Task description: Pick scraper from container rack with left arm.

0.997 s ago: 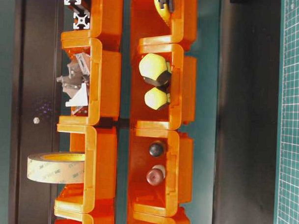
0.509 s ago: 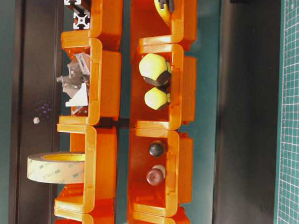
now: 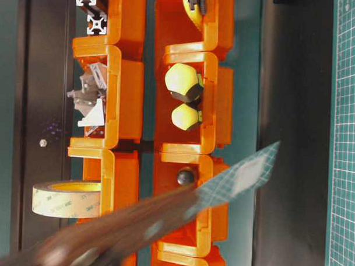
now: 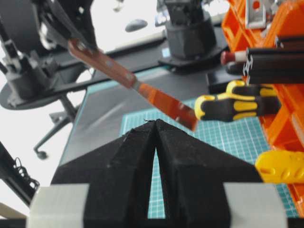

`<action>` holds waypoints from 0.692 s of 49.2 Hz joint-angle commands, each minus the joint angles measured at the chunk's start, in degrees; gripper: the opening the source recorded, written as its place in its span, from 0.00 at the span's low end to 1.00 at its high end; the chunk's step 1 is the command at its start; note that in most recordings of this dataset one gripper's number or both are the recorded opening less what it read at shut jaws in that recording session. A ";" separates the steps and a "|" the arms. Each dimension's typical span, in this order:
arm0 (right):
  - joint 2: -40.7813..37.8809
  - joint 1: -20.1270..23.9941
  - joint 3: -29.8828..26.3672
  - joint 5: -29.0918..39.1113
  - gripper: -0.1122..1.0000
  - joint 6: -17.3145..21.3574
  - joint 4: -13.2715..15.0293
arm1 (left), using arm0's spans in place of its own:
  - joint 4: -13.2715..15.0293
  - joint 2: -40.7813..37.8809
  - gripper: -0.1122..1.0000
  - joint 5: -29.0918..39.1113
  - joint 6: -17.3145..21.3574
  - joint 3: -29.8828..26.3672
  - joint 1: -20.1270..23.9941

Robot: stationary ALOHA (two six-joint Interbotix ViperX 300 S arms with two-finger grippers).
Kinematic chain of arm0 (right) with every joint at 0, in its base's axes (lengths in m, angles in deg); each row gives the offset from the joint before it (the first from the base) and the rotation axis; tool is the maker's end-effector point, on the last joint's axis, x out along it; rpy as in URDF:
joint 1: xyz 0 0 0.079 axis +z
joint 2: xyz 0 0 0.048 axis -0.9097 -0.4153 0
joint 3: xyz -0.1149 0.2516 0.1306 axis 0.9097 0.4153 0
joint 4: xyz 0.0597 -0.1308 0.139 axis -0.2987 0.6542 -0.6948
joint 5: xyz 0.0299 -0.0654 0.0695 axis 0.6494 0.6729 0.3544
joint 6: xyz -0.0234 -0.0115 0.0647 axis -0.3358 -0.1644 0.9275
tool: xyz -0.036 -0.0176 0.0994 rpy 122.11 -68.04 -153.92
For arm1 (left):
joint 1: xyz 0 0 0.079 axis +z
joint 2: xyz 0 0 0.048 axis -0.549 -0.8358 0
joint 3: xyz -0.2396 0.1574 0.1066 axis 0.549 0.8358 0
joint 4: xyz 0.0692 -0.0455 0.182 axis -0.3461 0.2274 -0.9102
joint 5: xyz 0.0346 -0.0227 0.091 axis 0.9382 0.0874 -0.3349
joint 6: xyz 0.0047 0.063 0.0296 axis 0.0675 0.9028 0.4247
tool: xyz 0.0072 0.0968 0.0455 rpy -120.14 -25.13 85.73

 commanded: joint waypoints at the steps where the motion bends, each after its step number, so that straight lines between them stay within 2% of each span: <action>1: -0.09 -0.09 -2.11 0.35 0.11 0.35 -0.09 | -0.26 0.53 0.28 -6.42 3.69 1.41 3.52; 5: 0.26 -0.26 -2.11 0.88 0.11 1.05 -0.09 | -0.26 0.35 0.28 -10.20 5.36 3.08 7.29; 9: 0.26 -0.26 -2.11 1.49 0.11 1.67 -0.09 | -0.26 0.00 0.28 -13.62 5.36 4.04 10.28; 16: 0.35 -0.26 -2.29 2.02 0.11 2.81 -0.09 | -0.26 -0.09 0.28 -20.65 6.15 4.48 13.97; 34: 0.53 -0.18 -2.46 1.76 0.11 3.60 -0.09 | -0.26 -3.69 0.28 -26.28 5.63 4.39 17.93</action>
